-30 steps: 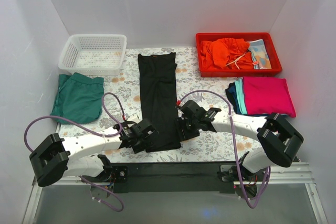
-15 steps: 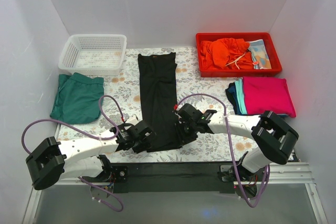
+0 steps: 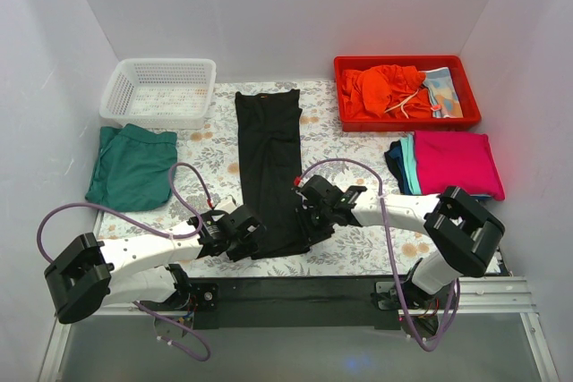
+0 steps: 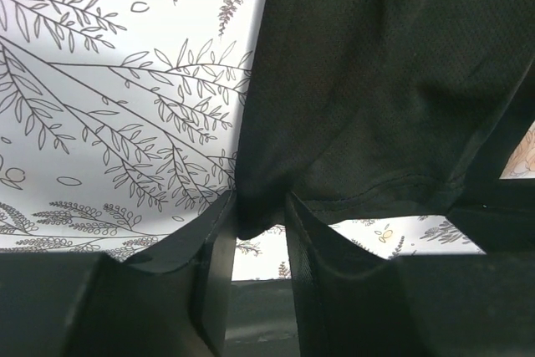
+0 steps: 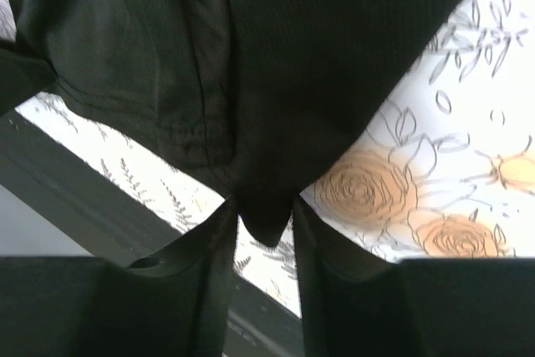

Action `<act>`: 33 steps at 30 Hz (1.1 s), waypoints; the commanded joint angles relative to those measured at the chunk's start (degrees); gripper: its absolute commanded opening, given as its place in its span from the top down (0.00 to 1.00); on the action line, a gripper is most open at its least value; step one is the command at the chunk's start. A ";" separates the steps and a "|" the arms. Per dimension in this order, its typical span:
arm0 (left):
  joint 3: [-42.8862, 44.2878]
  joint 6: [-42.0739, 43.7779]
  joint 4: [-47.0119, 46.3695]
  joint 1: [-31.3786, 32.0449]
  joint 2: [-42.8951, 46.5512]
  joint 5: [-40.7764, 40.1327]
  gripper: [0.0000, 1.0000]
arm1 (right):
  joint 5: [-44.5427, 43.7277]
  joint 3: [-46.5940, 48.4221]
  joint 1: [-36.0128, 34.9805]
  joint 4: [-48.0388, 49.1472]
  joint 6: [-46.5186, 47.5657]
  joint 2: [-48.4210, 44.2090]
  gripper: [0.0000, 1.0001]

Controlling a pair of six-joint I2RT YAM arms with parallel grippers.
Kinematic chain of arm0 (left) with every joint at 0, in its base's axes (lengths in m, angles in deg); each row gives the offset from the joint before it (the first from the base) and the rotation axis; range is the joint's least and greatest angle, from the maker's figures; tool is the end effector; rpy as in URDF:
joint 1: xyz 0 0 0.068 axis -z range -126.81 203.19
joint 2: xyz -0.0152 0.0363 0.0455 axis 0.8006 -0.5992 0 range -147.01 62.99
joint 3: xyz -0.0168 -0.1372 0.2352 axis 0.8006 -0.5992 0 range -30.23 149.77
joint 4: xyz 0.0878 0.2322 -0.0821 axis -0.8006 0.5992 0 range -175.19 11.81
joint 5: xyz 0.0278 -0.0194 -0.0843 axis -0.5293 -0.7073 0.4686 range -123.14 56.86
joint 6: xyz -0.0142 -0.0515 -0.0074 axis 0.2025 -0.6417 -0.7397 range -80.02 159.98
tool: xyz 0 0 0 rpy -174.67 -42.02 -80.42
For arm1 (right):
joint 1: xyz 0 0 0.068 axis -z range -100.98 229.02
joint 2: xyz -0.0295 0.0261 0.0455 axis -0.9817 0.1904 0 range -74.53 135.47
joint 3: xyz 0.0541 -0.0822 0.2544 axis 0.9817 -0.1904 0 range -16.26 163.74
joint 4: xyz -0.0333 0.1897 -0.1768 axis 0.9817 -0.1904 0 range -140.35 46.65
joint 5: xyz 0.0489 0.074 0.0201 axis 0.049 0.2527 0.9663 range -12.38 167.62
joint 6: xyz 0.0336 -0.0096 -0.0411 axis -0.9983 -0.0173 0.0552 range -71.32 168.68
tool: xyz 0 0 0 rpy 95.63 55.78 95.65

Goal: Fold and stack the t-shirts
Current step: Grab the bottom of the folded rectangular tshirt with both arms

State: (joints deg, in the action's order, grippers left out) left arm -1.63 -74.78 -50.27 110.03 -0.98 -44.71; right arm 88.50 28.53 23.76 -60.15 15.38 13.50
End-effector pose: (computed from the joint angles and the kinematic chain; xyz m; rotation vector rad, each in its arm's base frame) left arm 0.1020 -0.1428 0.1554 -1.4379 2.4939 -0.4774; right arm 0.1568 0.2381 0.1588 -0.6056 2.7444 0.7163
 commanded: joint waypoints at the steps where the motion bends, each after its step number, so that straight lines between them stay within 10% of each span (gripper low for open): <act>1: -2.76 -15.58 4.98 0.29 -2.57 0.15 0.77 | -1.12 1.61 -0.46 1.06 0.25 2.50 0.67; 6: -2.06 -16.28 7.35 0.29 -2.57 -0.38 1.00 | -1.99 -0.49 -0.37 -0.08 -0.27 1.27 0.99; 33: 7.34 -17.61 17.63 0.29 3.32 -8.98 1.00 | -6.12 -0.24 -0.37 -4.91 0.16 -8.92 0.99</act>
State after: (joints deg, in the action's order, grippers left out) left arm 0.69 -74.89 -38.69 110.07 2.06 -46.30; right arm 85.37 24.97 23.43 -60.94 14.16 7.79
